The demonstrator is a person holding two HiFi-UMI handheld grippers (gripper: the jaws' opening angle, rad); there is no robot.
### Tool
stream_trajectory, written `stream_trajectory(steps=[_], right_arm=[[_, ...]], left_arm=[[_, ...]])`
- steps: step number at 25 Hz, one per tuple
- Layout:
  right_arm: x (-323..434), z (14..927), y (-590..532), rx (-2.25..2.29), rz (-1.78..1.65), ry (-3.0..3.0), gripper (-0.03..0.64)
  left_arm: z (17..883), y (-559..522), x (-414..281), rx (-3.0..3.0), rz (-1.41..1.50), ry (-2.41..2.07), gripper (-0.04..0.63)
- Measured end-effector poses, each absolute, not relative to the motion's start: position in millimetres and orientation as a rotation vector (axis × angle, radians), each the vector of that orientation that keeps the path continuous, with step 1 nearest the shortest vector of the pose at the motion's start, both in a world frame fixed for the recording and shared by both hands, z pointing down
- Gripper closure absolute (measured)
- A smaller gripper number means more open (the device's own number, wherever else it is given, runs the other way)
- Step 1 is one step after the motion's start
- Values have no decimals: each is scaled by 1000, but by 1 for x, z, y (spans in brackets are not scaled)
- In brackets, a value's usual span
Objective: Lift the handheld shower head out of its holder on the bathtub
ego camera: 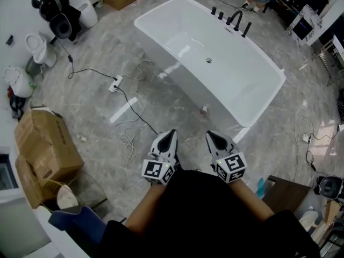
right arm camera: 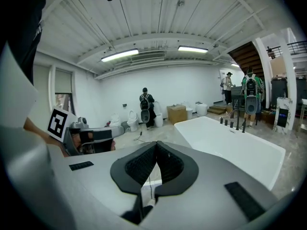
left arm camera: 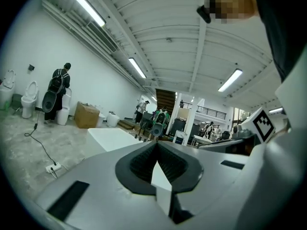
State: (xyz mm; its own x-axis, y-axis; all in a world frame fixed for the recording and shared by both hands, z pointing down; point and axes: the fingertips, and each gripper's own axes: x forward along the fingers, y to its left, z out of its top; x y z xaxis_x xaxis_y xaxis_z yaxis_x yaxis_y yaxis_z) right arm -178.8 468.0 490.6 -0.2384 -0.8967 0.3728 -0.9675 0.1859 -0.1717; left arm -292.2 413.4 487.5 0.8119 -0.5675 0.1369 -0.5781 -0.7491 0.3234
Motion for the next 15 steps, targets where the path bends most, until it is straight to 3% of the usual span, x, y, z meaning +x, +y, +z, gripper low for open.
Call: stream_trajectory(steps=[15], right_arm=[[-211, 471, 281, 1724, 511, -2282, 618]], left_arm=[[462, 233, -336, 2673, 33, -957, 592]])
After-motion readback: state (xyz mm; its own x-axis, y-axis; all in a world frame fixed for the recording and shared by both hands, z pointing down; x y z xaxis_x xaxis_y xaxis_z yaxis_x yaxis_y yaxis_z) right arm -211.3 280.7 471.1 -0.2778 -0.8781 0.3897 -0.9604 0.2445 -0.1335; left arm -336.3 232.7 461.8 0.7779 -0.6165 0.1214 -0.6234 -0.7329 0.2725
